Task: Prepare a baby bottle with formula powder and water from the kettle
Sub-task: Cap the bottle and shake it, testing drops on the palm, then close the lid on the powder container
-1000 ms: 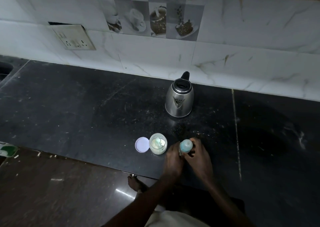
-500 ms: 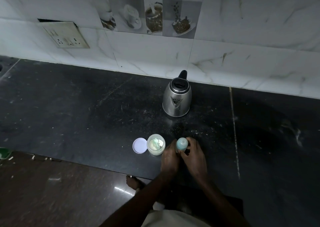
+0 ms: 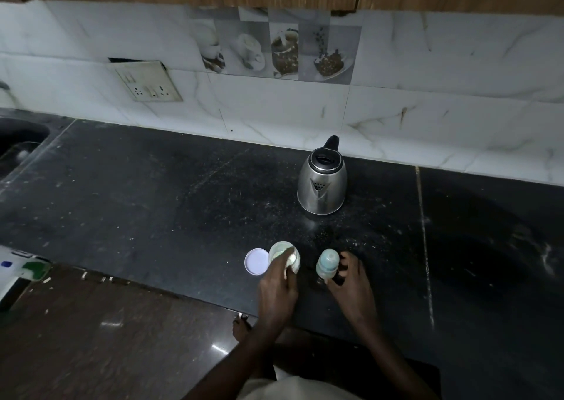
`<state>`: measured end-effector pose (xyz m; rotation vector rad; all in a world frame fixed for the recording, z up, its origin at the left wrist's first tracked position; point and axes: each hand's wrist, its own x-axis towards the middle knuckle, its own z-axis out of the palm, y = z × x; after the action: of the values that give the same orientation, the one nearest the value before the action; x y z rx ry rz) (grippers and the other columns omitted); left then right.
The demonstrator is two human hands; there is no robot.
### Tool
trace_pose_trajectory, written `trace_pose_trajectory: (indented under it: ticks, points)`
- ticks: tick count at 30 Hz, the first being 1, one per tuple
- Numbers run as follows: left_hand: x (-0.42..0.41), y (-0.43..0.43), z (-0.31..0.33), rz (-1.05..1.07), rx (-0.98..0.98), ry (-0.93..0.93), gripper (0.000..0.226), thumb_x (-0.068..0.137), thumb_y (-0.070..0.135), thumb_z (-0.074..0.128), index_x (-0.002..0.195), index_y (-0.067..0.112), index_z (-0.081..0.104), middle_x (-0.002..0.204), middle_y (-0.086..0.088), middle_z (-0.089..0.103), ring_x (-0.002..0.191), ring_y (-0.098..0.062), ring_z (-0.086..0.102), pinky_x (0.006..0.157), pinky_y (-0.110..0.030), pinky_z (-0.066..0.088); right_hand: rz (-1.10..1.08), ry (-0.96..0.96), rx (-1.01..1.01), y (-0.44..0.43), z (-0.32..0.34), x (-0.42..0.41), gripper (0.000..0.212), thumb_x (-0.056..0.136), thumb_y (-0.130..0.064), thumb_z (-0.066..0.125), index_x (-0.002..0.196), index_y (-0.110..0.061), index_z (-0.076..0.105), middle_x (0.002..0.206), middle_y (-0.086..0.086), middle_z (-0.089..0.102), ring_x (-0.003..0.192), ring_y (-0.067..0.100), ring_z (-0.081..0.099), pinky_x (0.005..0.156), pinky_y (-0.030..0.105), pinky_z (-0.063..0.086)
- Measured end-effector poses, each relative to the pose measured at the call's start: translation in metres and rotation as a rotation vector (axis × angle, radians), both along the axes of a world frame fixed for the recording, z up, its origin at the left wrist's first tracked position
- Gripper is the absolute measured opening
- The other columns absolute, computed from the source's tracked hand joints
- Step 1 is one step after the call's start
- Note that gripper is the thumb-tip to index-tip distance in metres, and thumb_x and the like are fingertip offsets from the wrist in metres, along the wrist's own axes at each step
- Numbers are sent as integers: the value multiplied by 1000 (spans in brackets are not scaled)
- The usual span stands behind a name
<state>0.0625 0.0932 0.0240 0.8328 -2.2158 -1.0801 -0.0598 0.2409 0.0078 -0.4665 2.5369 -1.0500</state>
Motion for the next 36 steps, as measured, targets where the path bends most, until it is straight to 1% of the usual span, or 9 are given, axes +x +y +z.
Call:
trace_pose_trajectory:
  ticks: [4,7,11,16,19,23,27,34,36]
  points:
    - [-4,-41,-1,94,-13,-77,84,78,-21,57,155,10,51,163,-6,50,156,-21,38,126,-36,35,-77,-20,-52,8,5,5,76,79,-4,82,145,-23,47,131,-2,59,96,6,66,83,31,57]
    - [-5,-71,-16,100,88,-307,86,81,-11,68,161,5,40,169,-18,36,162,-35,24,130,-50,27,-152,-27,-99,12,13,6,71,81,1,77,143,-19,49,128,0,59,94,5,67,83,26,53]
    - [-4,-98,-42,-179,37,-681,92,88,9,75,167,8,27,174,-22,18,163,-42,11,134,-50,10,-219,-15,-152,12,26,5,65,85,3,74,142,-16,50,129,1,60,93,5,68,79,18,47]
    - [-6,-107,-58,-251,-3,-828,83,94,22,69,167,22,30,175,-14,20,161,-40,17,128,-50,26,-242,30,-233,7,49,4,60,85,4,71,139,-17,52,124,-4,61,91,2,68,82,22,50]
    - [-7,-109,-55,-178,-83,-762,72,91,24,73,158,16,46,159,-16,42,146,-39,36,117,-45,38,-242,50,-262,3,62,-2,57,86,4,71,136,-19,55,122,-8,62,89,-2,68,80,17,49]
    - [-8,-111,-41,116,-101,-563,68,82,21,82,146,14,59,141,-27,50,125,-49,44,101,-59,48,-223,47,-303,-5,77,-11,49,87,2,71,129,-21,60,119,-8,65,88,-1,68,76,7,45]
    - [-10,-104,-7,304,-57,-227,58,83,22,80,136,14,60,135,-18,47,120,-39,43,96,-50,45,-150,40,-351,-25,85,-20,39,87,1,72,120,-19,67,114,-7,70,89,1,70,83,22,55]
    - [-22,-54,22,80,-57,91,53,84,43,76,118,9,52,132,-4,48,123,-7,44,104,-7,33,144,-26,-352,-78,89,-32,30,86,-6,75,111,-21,71,109,-14,74,94,3,71,86,29,59]
    - [-24,-43,16,46,-3,81,52,83,46,76,114,13,52,127,-1,51,118,-8,49,98,-10,40,297,-80,-265,-89,88,-36,42,83,-18,80,122,-27,67,121,-16,69,105,-3,66,89,27,56]
